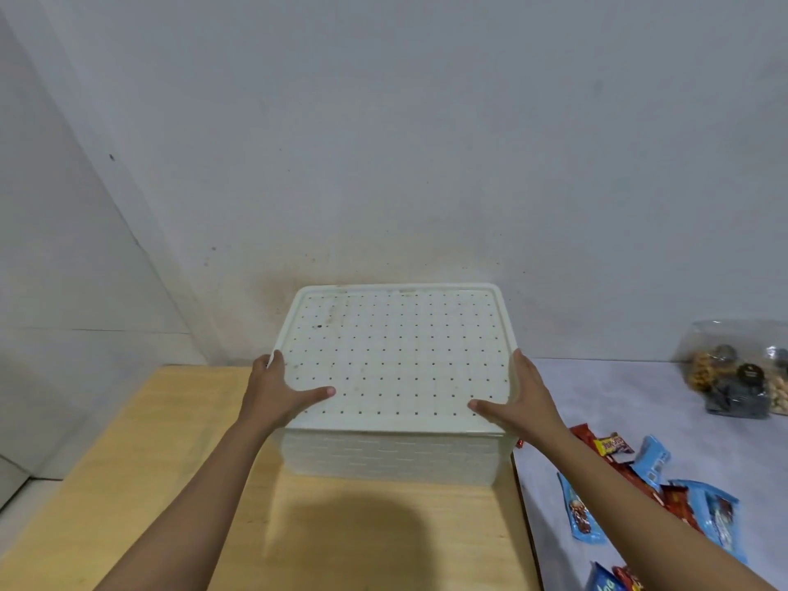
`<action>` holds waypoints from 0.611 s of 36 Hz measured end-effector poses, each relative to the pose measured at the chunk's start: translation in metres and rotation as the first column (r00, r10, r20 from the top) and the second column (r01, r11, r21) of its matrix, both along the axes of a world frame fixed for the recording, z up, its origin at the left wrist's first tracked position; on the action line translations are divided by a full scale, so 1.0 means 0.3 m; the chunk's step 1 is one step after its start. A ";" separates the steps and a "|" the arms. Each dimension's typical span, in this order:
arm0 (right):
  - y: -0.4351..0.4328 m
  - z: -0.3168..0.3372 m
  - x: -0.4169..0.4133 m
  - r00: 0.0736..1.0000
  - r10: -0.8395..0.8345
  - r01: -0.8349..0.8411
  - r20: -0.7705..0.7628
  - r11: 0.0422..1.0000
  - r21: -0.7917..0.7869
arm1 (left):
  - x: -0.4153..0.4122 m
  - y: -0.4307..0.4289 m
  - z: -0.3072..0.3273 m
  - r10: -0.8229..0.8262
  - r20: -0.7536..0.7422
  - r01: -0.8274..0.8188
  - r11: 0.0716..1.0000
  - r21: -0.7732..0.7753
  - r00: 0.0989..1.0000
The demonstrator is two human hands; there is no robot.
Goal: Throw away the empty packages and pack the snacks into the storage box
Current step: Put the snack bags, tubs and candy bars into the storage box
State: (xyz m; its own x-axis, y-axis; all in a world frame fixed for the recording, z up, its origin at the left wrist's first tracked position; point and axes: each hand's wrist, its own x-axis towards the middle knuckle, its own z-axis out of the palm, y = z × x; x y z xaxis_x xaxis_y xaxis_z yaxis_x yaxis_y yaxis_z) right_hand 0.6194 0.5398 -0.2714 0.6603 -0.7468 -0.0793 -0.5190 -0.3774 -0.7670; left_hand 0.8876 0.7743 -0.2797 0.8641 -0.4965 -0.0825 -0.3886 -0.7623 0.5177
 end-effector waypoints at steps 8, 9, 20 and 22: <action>0.013 0.070 0.012 0.998 0.035 -0.029 0.053 0.995 -0.099 | -0.013 0.030 0.050 0.040 0.042 -0.036 0.995 -0.097 0.998; 0.017 0.080 0.017 0.997 0.044 -0.037 0.063 0.993 -0.112 | -0.014 0.041 0.058 0.047 0.048 -0.042 0.994 -0.103 0.998; 0.154 0.174 0.248 0.962 0.261 -0.248 0.076 0.957 -0.152 | -0.013 0.370 0.150 0.280 0.072 -0.259 0.941 -0.218 0.957; 0.211 0.186 0.316 0.939 0.338 -0.326 0.060 0.933 -0.153 | -0.027 0.472 0.159 0.345 0.072 -0.323 0.922 -0.215 0.936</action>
State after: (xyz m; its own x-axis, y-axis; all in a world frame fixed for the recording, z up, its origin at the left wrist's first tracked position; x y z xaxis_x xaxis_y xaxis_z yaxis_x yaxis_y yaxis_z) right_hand 0.7143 0.6031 -0.2156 0.8724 -0.4830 0.0754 -0.2815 -0.6225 -0.7302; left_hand 0.8796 0.9158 -0.2320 0.9806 -0.1746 0.0885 -0.1903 -0.7445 0.6400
